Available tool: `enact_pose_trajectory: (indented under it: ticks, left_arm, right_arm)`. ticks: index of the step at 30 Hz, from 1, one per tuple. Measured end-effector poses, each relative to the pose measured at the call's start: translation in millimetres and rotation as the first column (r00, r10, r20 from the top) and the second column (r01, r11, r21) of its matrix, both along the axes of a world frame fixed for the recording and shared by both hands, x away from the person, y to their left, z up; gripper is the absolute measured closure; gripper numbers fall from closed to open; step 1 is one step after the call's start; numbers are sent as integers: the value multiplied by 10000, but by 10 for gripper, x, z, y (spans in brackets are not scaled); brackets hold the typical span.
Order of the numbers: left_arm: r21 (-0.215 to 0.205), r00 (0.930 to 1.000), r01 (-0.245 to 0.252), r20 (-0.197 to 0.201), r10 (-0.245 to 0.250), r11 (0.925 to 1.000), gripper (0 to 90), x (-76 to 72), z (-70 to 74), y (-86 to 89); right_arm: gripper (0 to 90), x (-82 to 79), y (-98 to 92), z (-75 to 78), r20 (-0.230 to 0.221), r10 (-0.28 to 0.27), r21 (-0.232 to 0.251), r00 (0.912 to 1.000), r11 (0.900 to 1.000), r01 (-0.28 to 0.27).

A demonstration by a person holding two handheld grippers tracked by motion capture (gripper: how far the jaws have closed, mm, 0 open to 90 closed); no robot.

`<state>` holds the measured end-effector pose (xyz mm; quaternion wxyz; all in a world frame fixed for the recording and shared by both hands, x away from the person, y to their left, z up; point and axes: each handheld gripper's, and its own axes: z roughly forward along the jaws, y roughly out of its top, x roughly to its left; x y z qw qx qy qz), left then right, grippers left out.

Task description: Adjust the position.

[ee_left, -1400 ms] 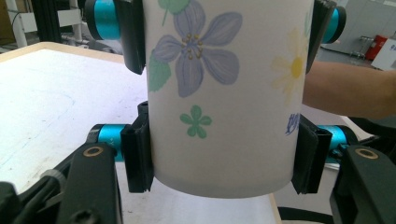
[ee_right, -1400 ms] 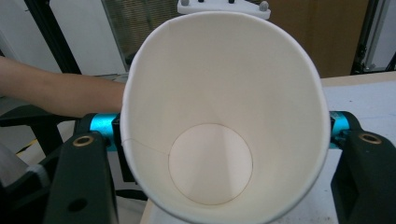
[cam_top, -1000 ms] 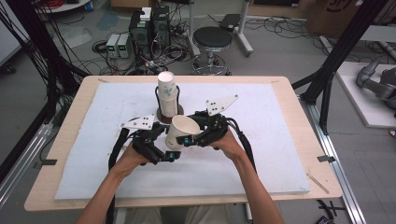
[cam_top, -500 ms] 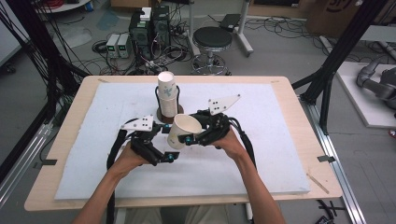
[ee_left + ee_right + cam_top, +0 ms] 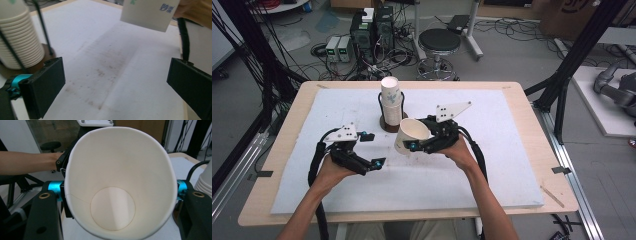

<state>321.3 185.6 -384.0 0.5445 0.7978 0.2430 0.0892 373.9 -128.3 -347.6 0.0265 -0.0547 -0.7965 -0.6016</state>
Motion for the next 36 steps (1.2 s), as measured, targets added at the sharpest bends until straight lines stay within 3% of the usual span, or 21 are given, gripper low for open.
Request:
enact_pose_trajectory:
  ticks: [5, 9, 11, 13, 16, 23, 25, 26, 29, 36]
  left_arm:
    - [-114, 9973, -732, 70, 733, 9972, 17, -21, -35, 136]
    - [-265, 9898, -1422, 58, 1424, 9895, 17, -55, -106, 276]
    - [-511, 9841, -1761, 135, 1770, 9830, 17, -81, -151, 350]
    - [-851, 9735, -2268, 118, 2286, 9702, 17, -123, -239, 465]
    - [-897, 9701, -2407, 106, 2426, 9664, 17, -141, -281, 511]
    - [-1088, 9513, -3034, 222, 3074, 9466, 17, -204, -432, 674]
    - [-1192, 9419, -3291, 292, 3346, 9367, 17, -221, -465, 707]
    - [-1244, 9339, -3467, 466, 3545, 9297, 17, -236, -494, 731]
    - [-1137, 9301, -3559, 537, 3634, 9276, 17, -247, -540, 744]
    - [-966, 9313, -3567, 416, 3618, 9292, 17, -236, -654, 737]
  right_arm:
    - [342, 1, -9, 7, 63, -277, -103, 9996, 9996, 277]
    - [342, -5, -22, 18, 220, -672, -331, 9975, 9971, 679]
    - [342, -6, -30, 19, 233, -796, -364, 9966, 9961, 804]
    - [342, -2, -40, 24, 308, -995, -418, 9946, 9940, 1008]
    - [342, -1, -44, 23, 351, -1075, -499, 9936, 9928, 1092]
    - [342, 0, -44, -4, 420, -1295, -740, 9907, 9884, 1323]
    - [342, 1, -45, -11, 454, -1408, -820, 9890, 9862, 1441]
    - [343, 1, -45, -12, 455, -1430, -875, 9887, 9853, 1466]
    - [342, 8, -53, -17, 516, -1512, -951, 9872, 9832, 1556]
    - [342, 4, -56, -16, 689, -1658, -1343, 9837, 9756, 1738]
